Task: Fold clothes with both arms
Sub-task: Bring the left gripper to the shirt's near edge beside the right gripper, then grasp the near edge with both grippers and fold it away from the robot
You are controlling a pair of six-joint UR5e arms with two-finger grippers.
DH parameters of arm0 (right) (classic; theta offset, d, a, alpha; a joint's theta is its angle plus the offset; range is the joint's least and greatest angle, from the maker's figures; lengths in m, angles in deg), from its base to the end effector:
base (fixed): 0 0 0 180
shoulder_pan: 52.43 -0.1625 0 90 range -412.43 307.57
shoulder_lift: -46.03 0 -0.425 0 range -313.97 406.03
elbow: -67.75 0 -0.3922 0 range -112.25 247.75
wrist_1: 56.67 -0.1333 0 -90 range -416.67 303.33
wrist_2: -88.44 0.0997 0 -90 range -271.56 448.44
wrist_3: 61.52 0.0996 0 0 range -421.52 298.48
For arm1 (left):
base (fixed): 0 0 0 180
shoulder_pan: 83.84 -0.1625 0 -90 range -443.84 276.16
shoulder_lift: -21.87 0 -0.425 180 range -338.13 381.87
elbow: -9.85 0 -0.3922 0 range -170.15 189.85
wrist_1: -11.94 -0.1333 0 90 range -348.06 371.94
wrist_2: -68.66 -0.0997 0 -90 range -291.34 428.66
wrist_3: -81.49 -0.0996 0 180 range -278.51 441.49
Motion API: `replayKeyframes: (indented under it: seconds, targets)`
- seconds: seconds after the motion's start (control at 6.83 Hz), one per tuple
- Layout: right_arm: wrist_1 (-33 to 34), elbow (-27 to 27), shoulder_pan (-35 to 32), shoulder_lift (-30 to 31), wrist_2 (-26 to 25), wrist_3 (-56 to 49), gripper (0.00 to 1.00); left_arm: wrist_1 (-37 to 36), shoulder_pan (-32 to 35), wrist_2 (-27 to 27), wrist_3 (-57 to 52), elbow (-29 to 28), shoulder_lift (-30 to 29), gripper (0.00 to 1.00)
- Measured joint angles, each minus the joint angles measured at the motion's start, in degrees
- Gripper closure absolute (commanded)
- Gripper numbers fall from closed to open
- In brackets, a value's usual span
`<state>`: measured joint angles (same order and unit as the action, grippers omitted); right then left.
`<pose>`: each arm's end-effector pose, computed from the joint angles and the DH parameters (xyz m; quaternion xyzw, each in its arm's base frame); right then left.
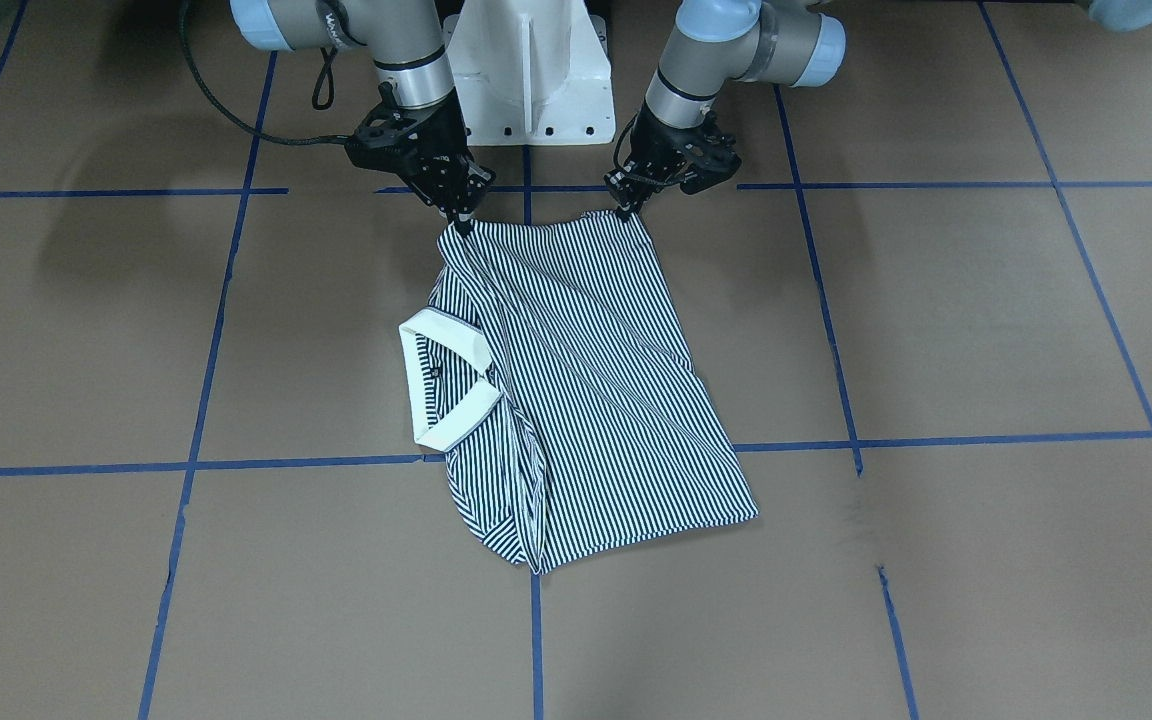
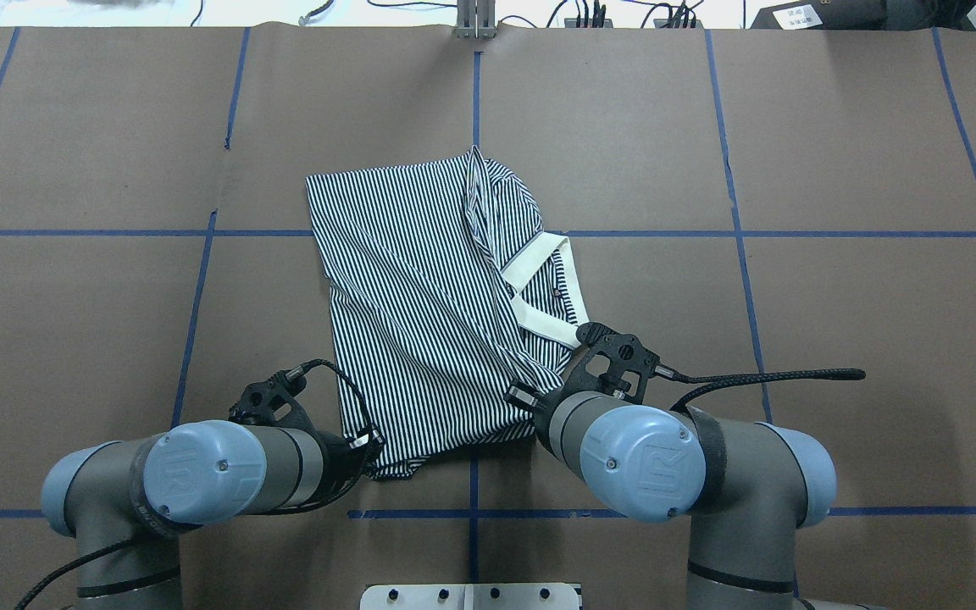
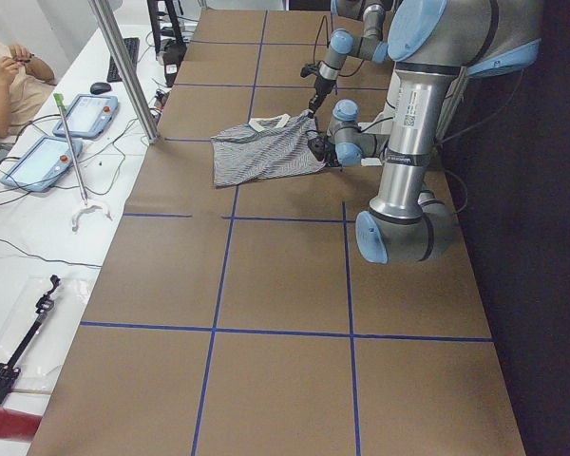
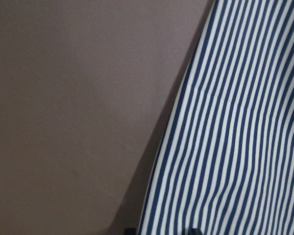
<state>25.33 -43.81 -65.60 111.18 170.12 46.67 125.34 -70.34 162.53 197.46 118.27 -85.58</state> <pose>-0.5381 -0.2776 0.2404 0.0445 -0.4584 0.2717 0.8451 0.5360 -0.2589 0.3032 -0.0828 0.4881 -0.2776 0.8233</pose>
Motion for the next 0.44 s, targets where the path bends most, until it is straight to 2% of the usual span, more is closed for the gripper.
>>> replayKeyframes:
  seconds: [0.29,0.44]
  targets:
    - [0.0,-0.5,0.1,0.2,-0.1,0.1,1.00,-3.2,0.8,0.0,-0.8,3.7,0.1,1.00]
    - [0.1,-2.6,0.4,1.3,-0.6,0.2,1.00,-7.4,0.9,0.1,-0.9,8.9,0.3,1.00]
